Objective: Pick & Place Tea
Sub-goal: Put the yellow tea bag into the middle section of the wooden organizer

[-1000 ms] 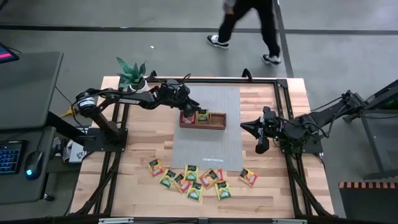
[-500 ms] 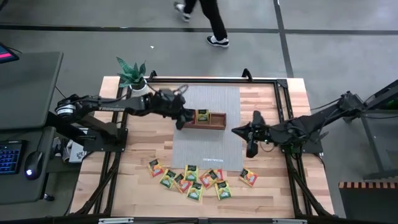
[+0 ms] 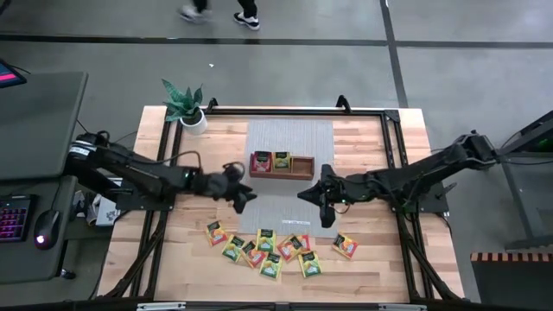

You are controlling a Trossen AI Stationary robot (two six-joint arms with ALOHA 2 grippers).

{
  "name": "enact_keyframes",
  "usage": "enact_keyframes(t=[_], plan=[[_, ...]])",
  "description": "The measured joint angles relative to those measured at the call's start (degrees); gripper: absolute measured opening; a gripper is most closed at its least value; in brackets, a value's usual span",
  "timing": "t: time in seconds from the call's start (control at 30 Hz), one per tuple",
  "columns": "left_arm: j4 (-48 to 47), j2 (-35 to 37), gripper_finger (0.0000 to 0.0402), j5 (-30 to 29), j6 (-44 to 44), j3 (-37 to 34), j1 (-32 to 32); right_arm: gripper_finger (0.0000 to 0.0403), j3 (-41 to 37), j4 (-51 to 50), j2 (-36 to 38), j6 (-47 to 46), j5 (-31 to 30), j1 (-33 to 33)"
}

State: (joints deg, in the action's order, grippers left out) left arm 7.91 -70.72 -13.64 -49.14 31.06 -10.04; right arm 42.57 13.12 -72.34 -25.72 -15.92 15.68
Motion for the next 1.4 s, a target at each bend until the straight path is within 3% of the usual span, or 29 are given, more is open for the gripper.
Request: enact_keyframes(t=[0.2,0.33,0.57,0.87,1.03,1.4], plan=[[1.5,-0.2,0.0179,-8.2,-9.2,-1.3,-10.2,0.0001,0.5,2.9,-5.3,-1.2,2.7,0.0],[1.5,-3.6,0.0179,-10.6,-13.9,-1.3,-13.1,0.0,4.2,3.0,-12.0,-1.0,6.3,0.0],[3.0,-8.8,0.0179,-10.0,-20.1,-1.3,-15.7,0.0,15.1,-3.5,-25.5,1.7,11.6,0.0],[7.8,-12.7,0.0179,-6.5,-23.3,-1.3,-16.7,0.0,24.0,-12.2,-36.2,3.9,16.5,0.2],[11.9,-16.4,0.0179,-5.3,-23.8,-1.2,-16.7,0.0,24.2,-12.4,-39.1,3.9,16.6,1.7],[11.8,-21.1,0.0179,-3.3,-23.2,3.1,-16.7,0.0,24.3,-8.3,-39.8,5.1,13.9,6.1]])
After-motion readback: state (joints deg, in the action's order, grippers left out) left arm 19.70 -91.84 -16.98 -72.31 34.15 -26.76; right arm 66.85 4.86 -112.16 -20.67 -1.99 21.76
